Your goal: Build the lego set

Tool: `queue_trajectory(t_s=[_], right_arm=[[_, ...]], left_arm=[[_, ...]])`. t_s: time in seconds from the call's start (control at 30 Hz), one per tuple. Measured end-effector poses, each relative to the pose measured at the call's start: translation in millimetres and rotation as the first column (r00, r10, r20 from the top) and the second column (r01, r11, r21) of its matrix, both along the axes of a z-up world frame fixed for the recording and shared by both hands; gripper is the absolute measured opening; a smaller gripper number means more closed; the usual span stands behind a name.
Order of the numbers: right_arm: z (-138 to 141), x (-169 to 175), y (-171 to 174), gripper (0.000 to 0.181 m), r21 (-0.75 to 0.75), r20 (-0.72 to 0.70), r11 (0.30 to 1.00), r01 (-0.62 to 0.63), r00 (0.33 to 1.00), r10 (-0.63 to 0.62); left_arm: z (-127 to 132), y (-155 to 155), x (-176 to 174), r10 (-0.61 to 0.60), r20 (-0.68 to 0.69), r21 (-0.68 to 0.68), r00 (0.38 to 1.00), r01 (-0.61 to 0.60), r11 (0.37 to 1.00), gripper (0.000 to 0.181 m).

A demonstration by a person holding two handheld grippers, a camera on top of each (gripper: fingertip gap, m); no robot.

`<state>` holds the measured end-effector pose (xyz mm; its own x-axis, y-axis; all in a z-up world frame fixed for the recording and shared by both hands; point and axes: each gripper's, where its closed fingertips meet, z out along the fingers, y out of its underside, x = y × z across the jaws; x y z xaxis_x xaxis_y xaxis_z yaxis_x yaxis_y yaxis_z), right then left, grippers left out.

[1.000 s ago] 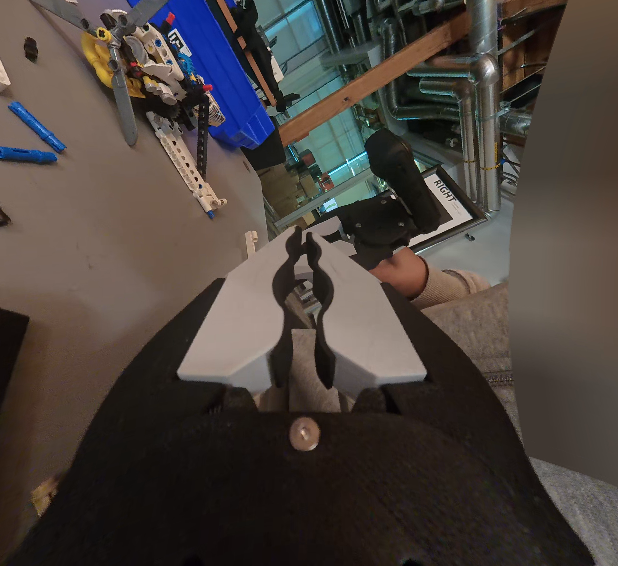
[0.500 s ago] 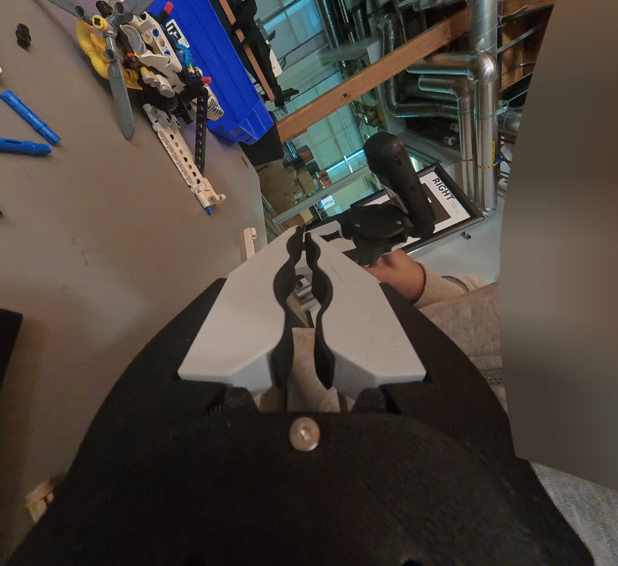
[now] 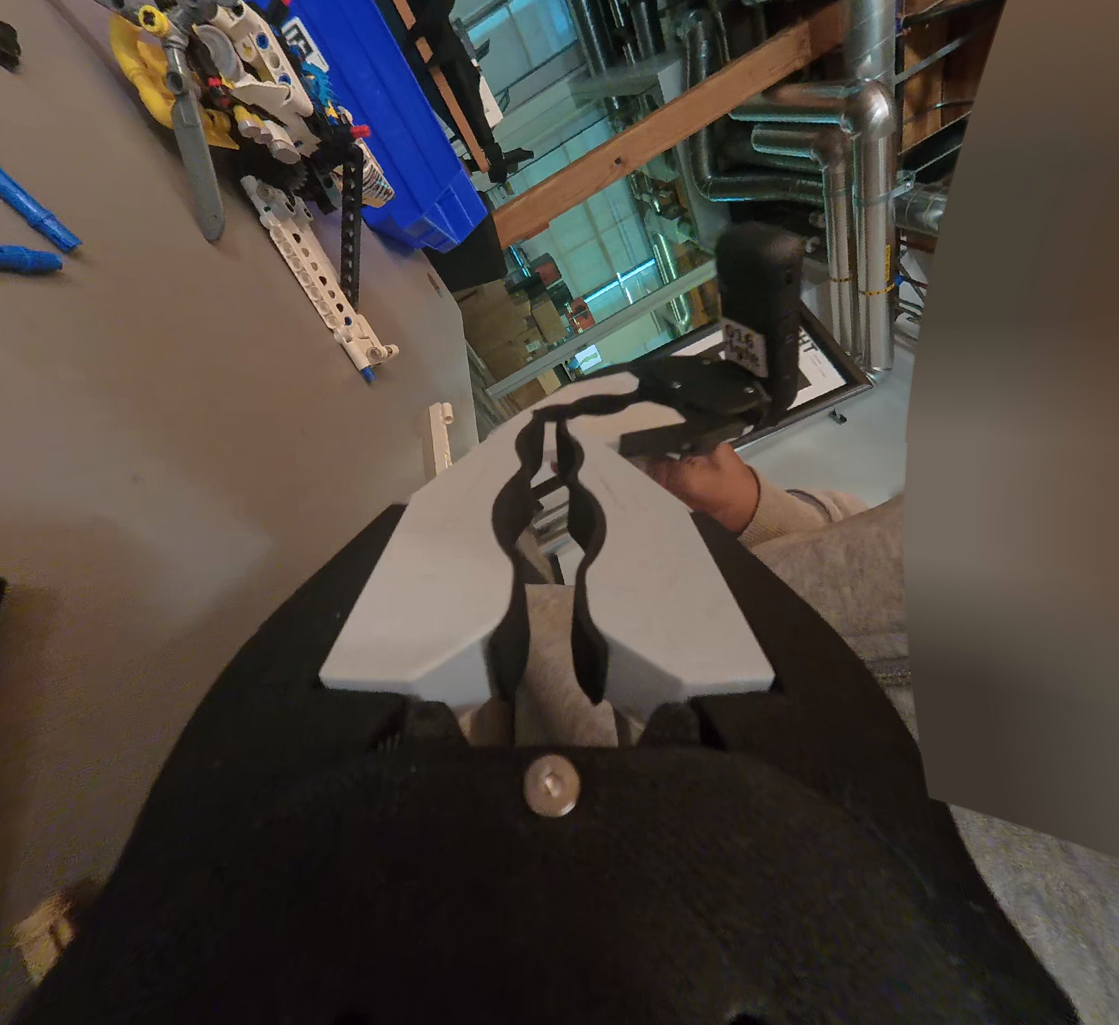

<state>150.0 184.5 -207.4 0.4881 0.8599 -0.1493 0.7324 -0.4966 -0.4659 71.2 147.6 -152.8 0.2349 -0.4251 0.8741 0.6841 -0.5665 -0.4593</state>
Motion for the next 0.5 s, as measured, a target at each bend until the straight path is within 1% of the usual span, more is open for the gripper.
queue_trajectory(t_s=[0.07, 0.13, 0.2, 0.27, 0.33, 0.43, 0.5], right_arm=[[18.1, -17.2, -2.9, 0.006, 0.011, -0.125, 0.999, -0.033, 0.992, 0.034], [31.9, -31.4, -11.3, 0.006, -0.018, -0.229, 0.998, -0.062, 0.972, 0.056], [43.9, -42.9, -22.0, 0.006, -0.131, -0.344, 0.99, -0.06, 0.939, 0.011], [57.6, -50.7, -32.0, 0.006, -0.277, -0.456, 0.959, -0.066, 0.887, -0.07], [68.1, -51.5, -38.2, 0.006, -0.391, -0.52, 0.917, -0.083, 0.842, -0.145], [78.2, -47.0, -45.1, 0.005, -0.502, -0.561, 0.858, -0.112, 0.796, -0.225], [81.8, -44.0, -50.3, 0.005, -0.564, -0.566, 0.816, -0.129, 0.779, -0.269]], left_arm=[[1.2, -0.1, 3.0, -0.006, -0.012, 0.008, 1.0, 0.006, 1.0, 0.008], [8.4, -3.1, 10.4, -0.021, -0.061, 0.059, 0.998, 0.024, 0.998, 0.02], [12.6, -7.1, 23.0, -0.027, -0.193, 0.126, 0.981, 0.052, 0.991, 0.023], [7.0, -5.7, 30.0, 0.013, -0.341, 0.152, 0.94, 0.041, 0.988, 0.026], [8.4, -4.6, 31.4, 0.056, -0.402, 0.186, 0.914, 0.021, 0.982, 0.027], [27.3, -11.6, 36.5, 0.084, -0.383, 0.292, 0.92, 0.034, 0.956, 0.023], [36.0, -19.0, 45.4, 0.079, -0.397, 0.353, 0.914, 0.073, 0.933, 0.018]])
